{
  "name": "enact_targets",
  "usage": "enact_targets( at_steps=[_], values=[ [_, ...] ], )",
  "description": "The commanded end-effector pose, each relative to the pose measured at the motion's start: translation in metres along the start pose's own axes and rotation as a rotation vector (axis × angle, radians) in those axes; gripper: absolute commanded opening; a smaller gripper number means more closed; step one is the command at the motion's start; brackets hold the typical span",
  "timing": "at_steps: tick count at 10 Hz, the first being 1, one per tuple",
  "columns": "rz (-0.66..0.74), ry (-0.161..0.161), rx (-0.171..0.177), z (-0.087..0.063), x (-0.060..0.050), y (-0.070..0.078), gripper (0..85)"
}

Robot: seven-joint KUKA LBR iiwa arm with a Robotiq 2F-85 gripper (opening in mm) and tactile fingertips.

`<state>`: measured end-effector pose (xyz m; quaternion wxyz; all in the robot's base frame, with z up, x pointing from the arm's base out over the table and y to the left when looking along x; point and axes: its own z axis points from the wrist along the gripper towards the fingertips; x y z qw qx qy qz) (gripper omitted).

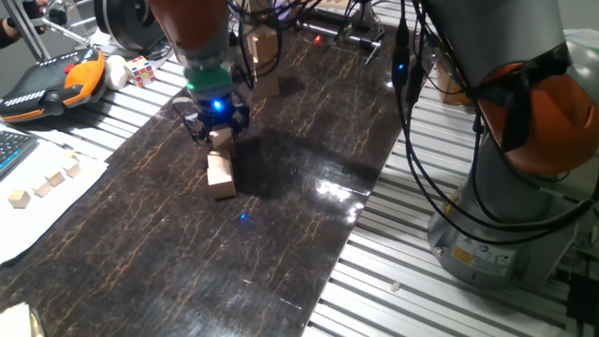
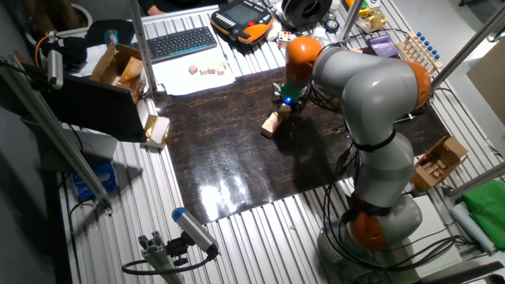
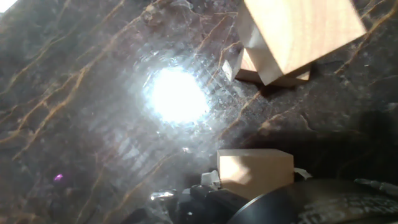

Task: Stack the blocks in a vertical line of five

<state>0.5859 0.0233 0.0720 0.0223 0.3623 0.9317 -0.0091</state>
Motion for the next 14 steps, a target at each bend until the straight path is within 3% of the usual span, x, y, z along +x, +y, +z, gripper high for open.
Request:
enact_targets(
  at_steps=[1, 4, 6, 8, 10, 14],
  values=[
    [-0.006, 0.008, -0.001, -0.017, 0.000, -0.001, 29.3],
    [-0.040, 0.020, 0.002, -0.051, -0.004, -0.009, 19.3],
    [-0.091, 0.019, 0.000, -0.074, -0.010, -0.018, 9.3],
    [-0.128, 0.038, -0.014, -0.094, -0.020, -0.029, 0.7],
    [-0.162, 0.038, -0.013, -0.097, -0.022, -0.033, 0.7],
    [-0.196, -0.007, -0.018, -0.097, -0.022, -0.033, 0.7]
  ],
)
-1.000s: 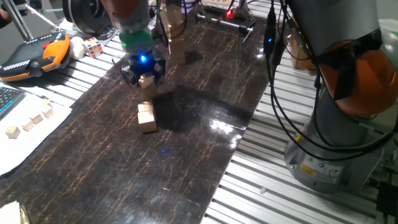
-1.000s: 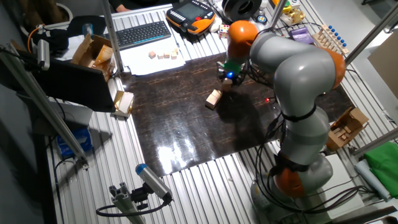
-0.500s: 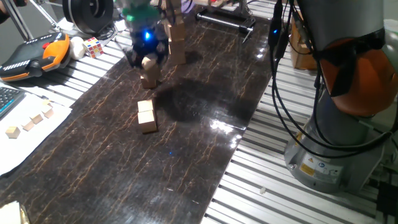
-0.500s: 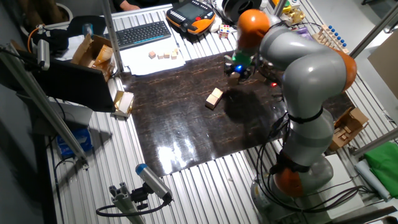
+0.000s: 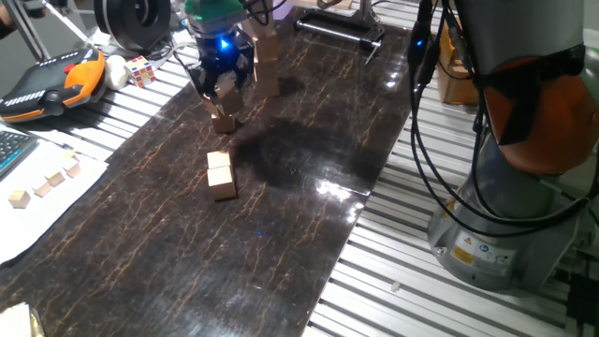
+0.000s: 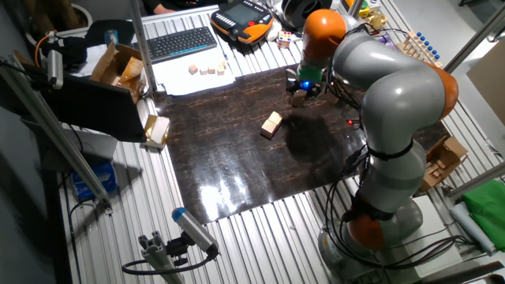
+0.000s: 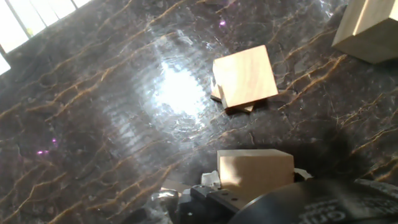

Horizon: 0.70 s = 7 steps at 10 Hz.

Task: Stack the blocks in a vertical line of five

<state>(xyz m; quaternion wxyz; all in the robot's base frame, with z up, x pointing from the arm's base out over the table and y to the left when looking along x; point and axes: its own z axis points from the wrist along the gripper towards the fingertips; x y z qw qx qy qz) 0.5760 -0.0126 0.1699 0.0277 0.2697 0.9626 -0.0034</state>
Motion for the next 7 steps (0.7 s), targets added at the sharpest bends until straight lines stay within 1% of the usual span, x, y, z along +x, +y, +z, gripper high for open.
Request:
enact_targets(
  at_steps=[1, 4, 5, 6, 7],
  values=[
    [0.003, -0.003, -0.004, 0.000, 0.000, 0.000, 0.7],
    [0.014, 0.014, -0.022, 0.000, 0.000, 0.000, 0.7],
    [0.022, 0.029, -0.034, -0.004, -0.015, 0.000, 0.7],
    [0.039, 0.042, -0.053, -0.007, -0.026, 0.000, 0.7],
    [0.045, 0.040, -0.049, -0.009, -0.035, -0.001, 1.0]
  ],
)
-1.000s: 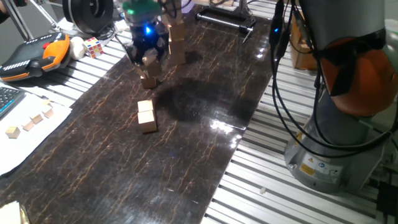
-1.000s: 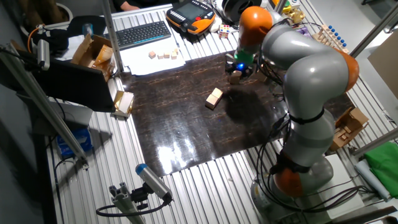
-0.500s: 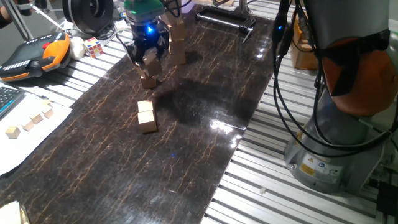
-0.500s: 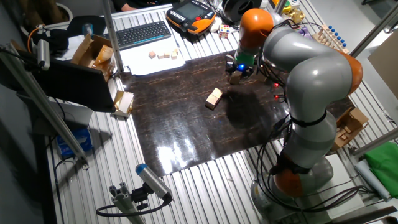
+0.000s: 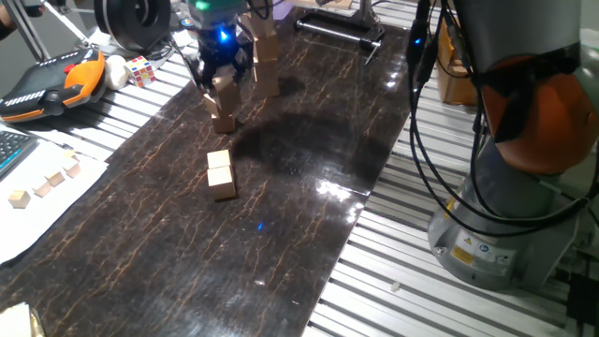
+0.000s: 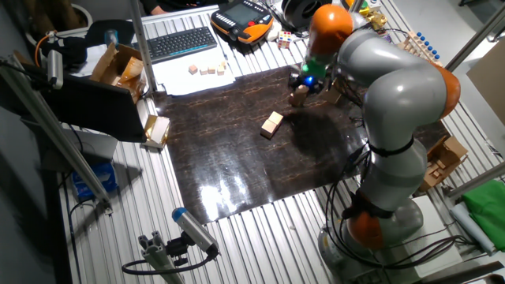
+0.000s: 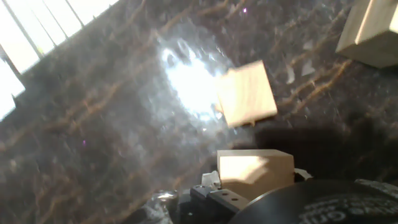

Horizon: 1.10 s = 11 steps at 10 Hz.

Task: Stack the blocks in a vertical line of five

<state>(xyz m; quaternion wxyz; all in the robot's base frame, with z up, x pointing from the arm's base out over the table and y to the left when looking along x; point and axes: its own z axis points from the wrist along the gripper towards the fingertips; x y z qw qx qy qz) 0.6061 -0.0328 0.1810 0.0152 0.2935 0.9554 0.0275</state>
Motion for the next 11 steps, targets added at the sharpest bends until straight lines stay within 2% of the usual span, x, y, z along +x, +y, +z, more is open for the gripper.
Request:
enact_targets(
  at_steps=[1, 3, 6, 8, 9, 11],
  values=[
    [0.013, -0.003, -0.005, -0.001, -0.005, 0.000, 1.3],
    [0.016, -0.020, 0.002, 0.000, -0.017, 0.005, 2.0],
    [-0.025, -0.022, 0.015, 0.006, -0.033, 0.005, 2.7],
    [-0.083, -0.016, 0.020, 0.010, -0.037, 0.006, 3.0],
    [-0.064, -0.012, 0.013, 0.011, -0.037, 0.006, 3.0],
    [0.074, 0.009, -0.017, 0.011, -0.039, 0.005, 3.3]
  ],
)
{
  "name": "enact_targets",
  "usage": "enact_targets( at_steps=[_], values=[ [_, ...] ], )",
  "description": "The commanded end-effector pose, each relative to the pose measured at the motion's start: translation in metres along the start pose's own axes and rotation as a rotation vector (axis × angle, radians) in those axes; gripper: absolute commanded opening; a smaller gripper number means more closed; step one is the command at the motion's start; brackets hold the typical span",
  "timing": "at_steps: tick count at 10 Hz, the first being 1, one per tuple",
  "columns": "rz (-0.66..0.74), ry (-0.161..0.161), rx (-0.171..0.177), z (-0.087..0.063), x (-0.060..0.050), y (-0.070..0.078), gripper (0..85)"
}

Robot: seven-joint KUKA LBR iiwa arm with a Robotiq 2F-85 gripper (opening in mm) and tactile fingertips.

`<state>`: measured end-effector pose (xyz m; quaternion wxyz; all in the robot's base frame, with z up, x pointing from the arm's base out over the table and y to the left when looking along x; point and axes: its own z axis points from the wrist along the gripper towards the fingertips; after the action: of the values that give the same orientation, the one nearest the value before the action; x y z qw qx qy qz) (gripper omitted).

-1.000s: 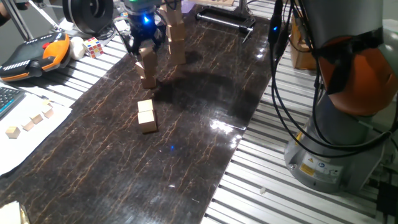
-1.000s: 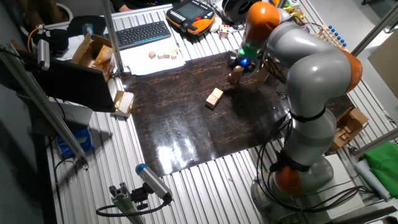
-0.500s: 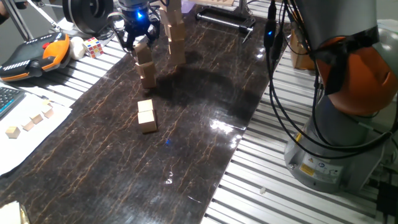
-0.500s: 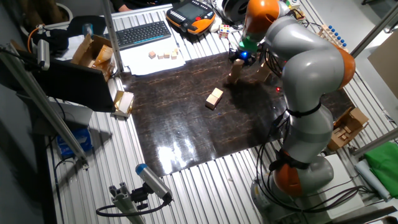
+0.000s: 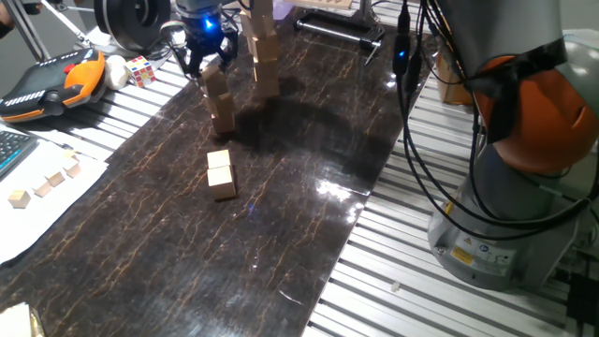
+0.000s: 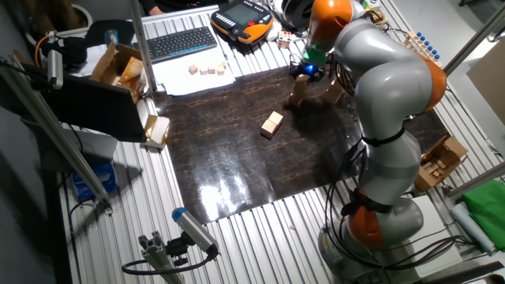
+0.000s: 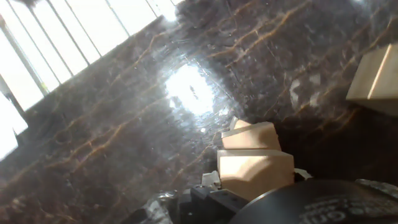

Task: Stack the blocks in a vertical line of five

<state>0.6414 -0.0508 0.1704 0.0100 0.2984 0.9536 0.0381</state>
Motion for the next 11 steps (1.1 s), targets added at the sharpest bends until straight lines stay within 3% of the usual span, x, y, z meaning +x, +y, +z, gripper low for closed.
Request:
enact_targets(
  at_steps=[1, 4, 8, 11],
  values=[
    [0.147, -0.010, 0.001, 0.000, 0.000, 0.000, 3.3],
    [0.341, -0.041, 0.035, 0.002, -0.002, -0.001, 3.0],
    [0.528, -0.074, 0.048, 0.005, -0.007, -0.006, 4.0],
    [0.664, -0.105, 0.011, 0.011, -0.007, -0.002, 4.7]
  ],
)
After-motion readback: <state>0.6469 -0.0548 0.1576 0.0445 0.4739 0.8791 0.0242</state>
